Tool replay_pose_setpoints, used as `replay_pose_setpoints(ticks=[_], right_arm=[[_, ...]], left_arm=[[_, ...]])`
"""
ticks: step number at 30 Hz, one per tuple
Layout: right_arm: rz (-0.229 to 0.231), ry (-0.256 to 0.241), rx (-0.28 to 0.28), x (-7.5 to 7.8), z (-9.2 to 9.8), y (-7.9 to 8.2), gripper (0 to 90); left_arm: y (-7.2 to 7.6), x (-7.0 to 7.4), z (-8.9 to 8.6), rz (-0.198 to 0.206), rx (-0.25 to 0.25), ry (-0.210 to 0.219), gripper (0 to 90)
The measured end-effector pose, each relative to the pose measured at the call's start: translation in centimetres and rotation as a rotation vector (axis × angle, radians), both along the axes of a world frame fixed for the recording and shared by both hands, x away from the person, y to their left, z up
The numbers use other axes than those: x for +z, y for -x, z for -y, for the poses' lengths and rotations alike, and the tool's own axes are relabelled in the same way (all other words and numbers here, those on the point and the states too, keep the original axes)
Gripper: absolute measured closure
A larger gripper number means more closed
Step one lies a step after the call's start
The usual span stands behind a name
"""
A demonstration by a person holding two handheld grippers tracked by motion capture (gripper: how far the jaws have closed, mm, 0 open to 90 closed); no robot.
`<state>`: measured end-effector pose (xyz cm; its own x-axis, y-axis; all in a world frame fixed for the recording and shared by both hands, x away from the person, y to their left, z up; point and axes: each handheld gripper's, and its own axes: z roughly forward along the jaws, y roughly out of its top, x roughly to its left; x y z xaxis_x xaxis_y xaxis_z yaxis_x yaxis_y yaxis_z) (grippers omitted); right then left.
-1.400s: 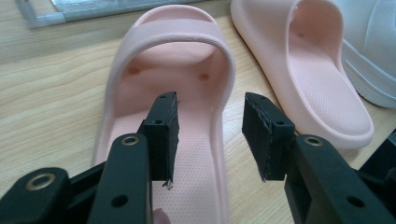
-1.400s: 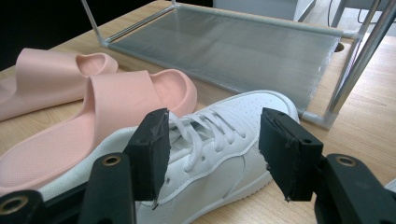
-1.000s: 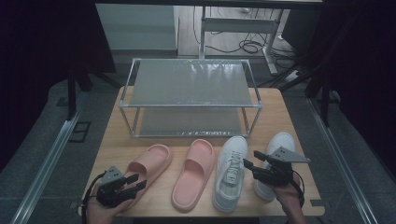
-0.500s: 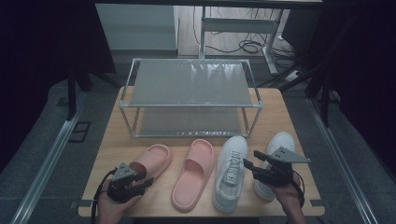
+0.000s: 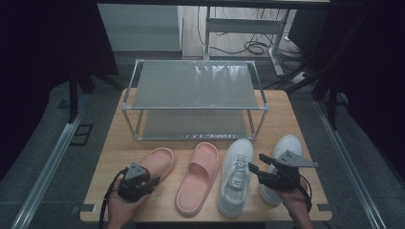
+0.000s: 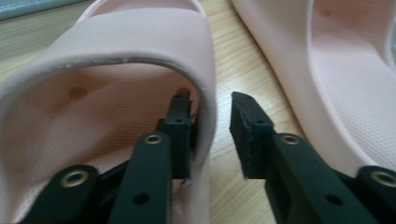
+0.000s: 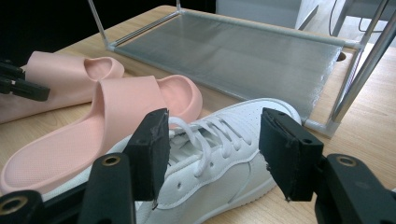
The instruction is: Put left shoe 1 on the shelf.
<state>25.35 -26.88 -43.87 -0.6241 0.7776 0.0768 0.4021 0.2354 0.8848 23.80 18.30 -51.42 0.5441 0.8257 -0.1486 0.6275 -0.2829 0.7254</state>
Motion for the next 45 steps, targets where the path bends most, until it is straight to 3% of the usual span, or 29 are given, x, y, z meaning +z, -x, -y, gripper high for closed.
replay_pose_setpoints(ticks=[4, 23, 31, 45], right_arm=[[0.000, 0.000, 0.001, 0.0, -0.1, 0.0, 43.7], [0.010, -0.002, -0.002, 0.2, 0.0, 0.2, 43.6], [0.009, -0.005, 0.001, 0.2, -0.1, 0.1, 43.6], [0.009, -0.007, 0.001, 0.1, 0.0, 0.1, 43.6]], left_arm=[[-0.2, -0.2, 0.0, 0.002, 0.008, -0.008, 79.3], [0.1, 1.0, -0.7, 0.023, 0.005, -0.007, 84.0], [0.6, 2.2, -1.3, 0.051, 0.009, 0.016, 84.2], [0.3, 4.1, -1.8, 0.083, 0.013, 0.038, 84.1]])
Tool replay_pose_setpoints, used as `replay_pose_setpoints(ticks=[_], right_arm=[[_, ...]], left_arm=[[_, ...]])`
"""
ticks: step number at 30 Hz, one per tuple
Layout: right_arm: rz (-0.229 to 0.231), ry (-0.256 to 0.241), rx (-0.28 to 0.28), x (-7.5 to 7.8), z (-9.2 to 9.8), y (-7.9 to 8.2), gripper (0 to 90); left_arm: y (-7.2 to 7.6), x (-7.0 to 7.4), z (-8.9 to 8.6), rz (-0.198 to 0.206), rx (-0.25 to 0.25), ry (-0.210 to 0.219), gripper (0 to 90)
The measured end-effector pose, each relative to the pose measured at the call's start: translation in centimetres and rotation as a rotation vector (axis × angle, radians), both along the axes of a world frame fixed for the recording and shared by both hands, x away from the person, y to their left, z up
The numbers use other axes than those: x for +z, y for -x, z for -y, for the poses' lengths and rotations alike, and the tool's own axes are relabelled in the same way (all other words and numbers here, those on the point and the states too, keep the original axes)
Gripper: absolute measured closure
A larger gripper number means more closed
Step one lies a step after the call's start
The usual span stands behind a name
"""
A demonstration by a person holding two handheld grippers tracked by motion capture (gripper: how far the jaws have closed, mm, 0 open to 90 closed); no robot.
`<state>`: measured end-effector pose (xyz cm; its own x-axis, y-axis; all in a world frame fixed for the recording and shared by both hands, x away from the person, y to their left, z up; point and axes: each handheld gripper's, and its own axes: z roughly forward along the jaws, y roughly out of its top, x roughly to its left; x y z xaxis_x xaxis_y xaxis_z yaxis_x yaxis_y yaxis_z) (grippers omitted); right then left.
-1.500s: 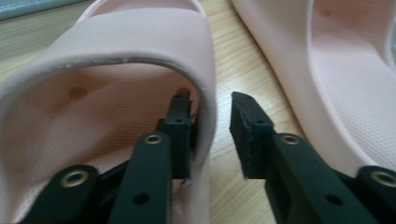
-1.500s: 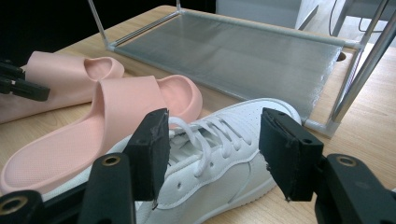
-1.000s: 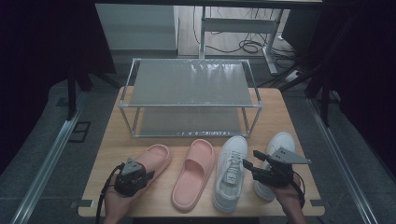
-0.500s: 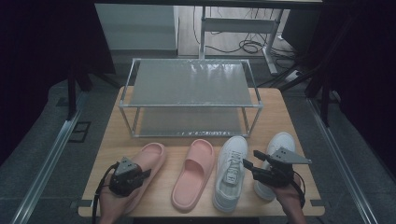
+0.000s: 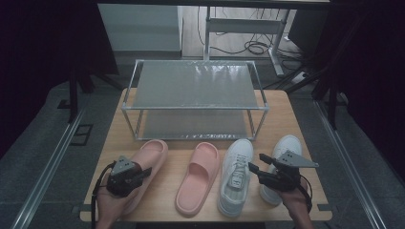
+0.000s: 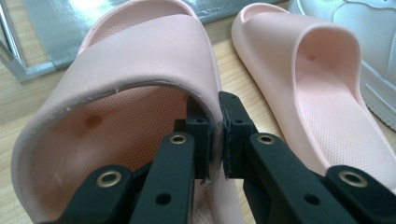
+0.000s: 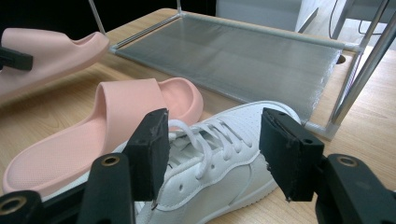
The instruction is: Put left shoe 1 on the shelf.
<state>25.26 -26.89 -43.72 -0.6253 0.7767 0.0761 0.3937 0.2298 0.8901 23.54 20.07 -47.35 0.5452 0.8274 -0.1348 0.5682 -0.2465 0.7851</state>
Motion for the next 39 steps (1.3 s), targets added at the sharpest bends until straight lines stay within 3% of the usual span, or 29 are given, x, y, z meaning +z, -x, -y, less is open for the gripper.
replay_pose_setpoints(ticks=[16, 26, 39], right_arm=[[0.001, 0.000, -0.001, 0.0, 0.0, 0.0, 43.6], [0.000, -0.002, -0.002, 0.1, 0.1, 0.0, 43.6], [0.003, -0.005, -0.006, 0.1, 0.3, 0.0, 43.6]], left_arm=[[-1.4, 0.7, 0.7, 0.008, 0.016, 0.014, 83.8], [-3.2, 1.2, 2.0, 0.007, 0.016, 0.004, 83.4], [-6.7, 1.0, 3.9, 0.000, 0.021, -0.008, 84.3]])
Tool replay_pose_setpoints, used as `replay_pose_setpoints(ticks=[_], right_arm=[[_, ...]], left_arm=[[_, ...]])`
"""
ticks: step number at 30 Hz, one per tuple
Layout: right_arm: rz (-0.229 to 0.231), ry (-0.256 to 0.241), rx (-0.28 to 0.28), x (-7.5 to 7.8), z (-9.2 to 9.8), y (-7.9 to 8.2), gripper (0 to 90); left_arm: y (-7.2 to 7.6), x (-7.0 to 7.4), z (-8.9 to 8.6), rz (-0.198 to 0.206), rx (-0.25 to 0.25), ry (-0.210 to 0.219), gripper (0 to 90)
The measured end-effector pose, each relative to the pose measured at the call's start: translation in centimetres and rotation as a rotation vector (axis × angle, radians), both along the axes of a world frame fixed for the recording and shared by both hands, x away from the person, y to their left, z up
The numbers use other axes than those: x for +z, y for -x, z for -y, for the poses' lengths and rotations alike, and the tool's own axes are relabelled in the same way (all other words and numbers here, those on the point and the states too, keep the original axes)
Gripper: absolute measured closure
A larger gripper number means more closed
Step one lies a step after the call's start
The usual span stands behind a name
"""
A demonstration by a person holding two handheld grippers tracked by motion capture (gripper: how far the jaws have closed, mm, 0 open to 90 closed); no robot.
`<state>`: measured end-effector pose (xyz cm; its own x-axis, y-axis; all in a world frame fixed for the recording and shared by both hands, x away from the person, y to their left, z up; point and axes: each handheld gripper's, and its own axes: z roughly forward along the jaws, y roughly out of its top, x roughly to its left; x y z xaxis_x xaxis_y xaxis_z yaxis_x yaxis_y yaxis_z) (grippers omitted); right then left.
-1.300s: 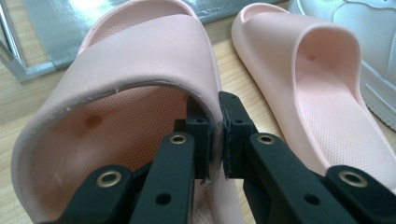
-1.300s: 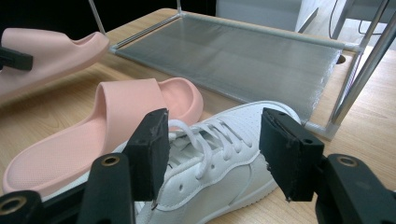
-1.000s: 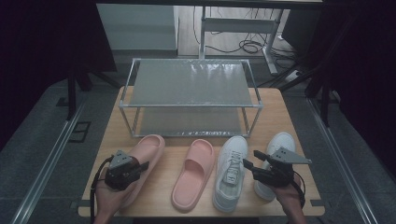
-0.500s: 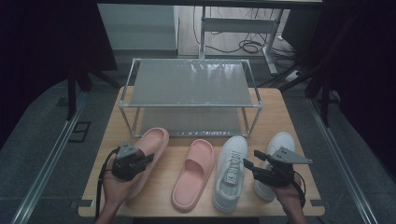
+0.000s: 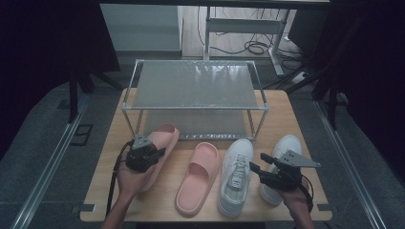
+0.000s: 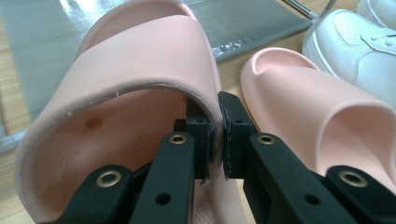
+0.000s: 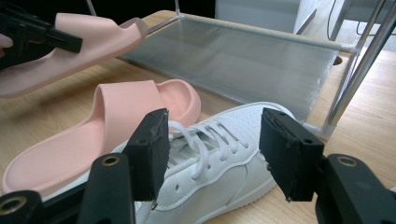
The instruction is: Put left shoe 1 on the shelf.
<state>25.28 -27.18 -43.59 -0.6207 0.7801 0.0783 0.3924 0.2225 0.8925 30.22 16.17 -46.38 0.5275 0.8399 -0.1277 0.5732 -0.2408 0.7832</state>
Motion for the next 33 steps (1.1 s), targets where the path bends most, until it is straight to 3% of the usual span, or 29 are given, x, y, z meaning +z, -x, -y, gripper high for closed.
replay_pose_setpoints(ticks=[13, 20, 33], right_arm=[[0.000, 0.001, 0.002, 0.0, -0.1, 0.0, 43.6], [-0.004, 0.002, 0.001, -0.1, -0.1, -0.1, 43.6], [-0.006, 0.003, 0.001, -0.2, -0.1, -0.2, 43.6]], left_arm=[[-1.6, 0.1, 0.3, 0.021, 0.022, 0.019, 84.6], [-2.8, 0.1, 0.4, 0.025, 0.037, 0.001, 84.6], [-4.7, -0.4, 1.1, 0.012, 0.047, 0.001, 84.6]])
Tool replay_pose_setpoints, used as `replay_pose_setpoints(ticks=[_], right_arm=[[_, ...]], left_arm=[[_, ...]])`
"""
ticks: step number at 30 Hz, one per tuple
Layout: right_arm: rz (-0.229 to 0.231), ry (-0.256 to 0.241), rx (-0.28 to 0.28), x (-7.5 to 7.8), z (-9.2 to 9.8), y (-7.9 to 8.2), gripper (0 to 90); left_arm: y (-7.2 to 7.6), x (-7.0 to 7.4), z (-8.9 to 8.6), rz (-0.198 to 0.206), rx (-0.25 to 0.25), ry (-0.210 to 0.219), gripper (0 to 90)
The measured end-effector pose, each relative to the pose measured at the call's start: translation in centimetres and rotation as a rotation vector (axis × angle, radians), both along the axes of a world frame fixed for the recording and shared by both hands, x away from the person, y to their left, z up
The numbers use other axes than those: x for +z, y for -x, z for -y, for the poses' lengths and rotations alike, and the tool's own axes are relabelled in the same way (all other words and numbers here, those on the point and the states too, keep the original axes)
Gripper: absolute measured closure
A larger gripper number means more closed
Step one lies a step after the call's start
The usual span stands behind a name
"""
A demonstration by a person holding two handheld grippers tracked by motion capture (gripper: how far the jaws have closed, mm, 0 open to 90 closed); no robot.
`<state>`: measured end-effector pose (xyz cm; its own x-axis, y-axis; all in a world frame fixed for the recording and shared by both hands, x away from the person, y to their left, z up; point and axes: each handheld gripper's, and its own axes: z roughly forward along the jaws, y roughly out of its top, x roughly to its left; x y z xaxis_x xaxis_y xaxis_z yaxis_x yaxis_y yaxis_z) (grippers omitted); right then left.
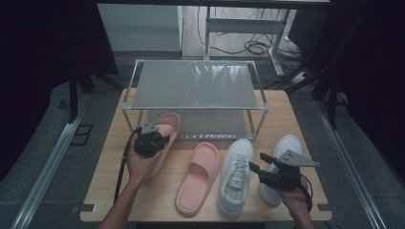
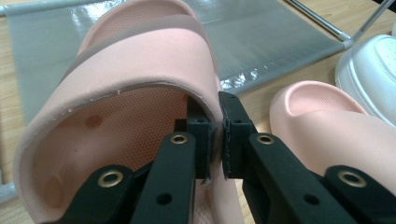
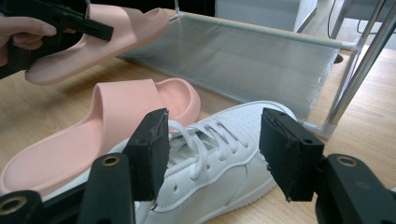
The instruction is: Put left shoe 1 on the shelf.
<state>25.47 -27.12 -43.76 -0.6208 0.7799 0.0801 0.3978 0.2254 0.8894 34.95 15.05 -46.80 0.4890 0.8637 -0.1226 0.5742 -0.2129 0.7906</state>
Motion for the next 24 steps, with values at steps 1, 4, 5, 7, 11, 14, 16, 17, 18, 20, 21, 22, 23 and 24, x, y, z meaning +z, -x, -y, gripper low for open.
replay_pose_setpoints(ticks=[1, 4, 5, 7, 11, 14, 16, 17, 18, 20, 21, 22, 23, 24], right_arm=[[0.000, -0.001, -0.001, 0.0, 0.0, 0.0, 43.7], [0.000, 0.001, 0.001, 0.0, 0.0, 0.0, 43.7], [-0.001, 0.000, 0.001, 0.0, 0.0, 0.0, 43.7], [0.001, -0.002, 0.000, 0.0, 0.0, 0.0, 43.7], [0.000, -0.002, 0.000, -0.1, 0.0, 0.0, 43.7], [0.000, -0.003, 0.000, -0.1, 0.0, -0.1, 43.7], [-0.002, -0.002, 0.001, -0.1, 0.0, -0.1, 43.7], [-0.003, -0.003, 0.001, -0.1, 0.0, -0.1, 43.7], [-0.004, -0.003, 0.002, -0.1, -0.1, -0.1, 43.7], [-0.004, -0.004, 0.003, -0.1, -0.1, 0.0, 43.7], [-0.002, -0.004, 0.003, 0.0, -0.1, 0.0, 43.7], [-0.001, -0.005, 0.005, 0.0, -0.1, 0.0, 43.7], [0.001, -0.005, 0.006, 0.0, -0.1, 0.0, 43.7], [0.001, -0.005, 0.006, 0.0, -0.1, 0.0, 43.7]], left_arm=[[-0.2, 0.0, 0.1, 0.000, 0.001, -0.003, 84.6], [-0.5, 0.1, 0.3, 0.002, -0.002, -0.008, 84.7], [-0.6, 0.2, 0.4, 0.001, 0.000, -0.012, 84.7], [-0.9, 0.1, 0.5, 0.004, 0.003, -0.006, 84.7], [-1.4, -0.1, 0.7, -0.003, 0.010, -0.011, 84.7], [-1.8, -0.1, 0.9, -0.004, 0.009, -0.015, 84.7], [-2.0, -0.1, 1.0, -0.006, 0.010, -0.015, 84.7], [-2.1, -0.1, 1.0, -0.006, 0.010, -0.017, 84.7], [-2.3, -0.1, 1.1, -0.006, 0.011, -0.019, 84.7], [-2.6, -0.1, 1.2, -0.008, 0.016, -0.018, 84.7], [-2.7, -0.1, 1.2, -0.007, 0.018, -0.021, 84.7], [-2.8, -0.1, 1.3, -0.006, 0.020, -0.020, 84.7], [-3.0, -0.2, 1.4, -0.004, 0.021, -0.016, 84.7], [-3.1, -0.2, 1.5, -0.006, 0.022, -0.016, 84.7]])
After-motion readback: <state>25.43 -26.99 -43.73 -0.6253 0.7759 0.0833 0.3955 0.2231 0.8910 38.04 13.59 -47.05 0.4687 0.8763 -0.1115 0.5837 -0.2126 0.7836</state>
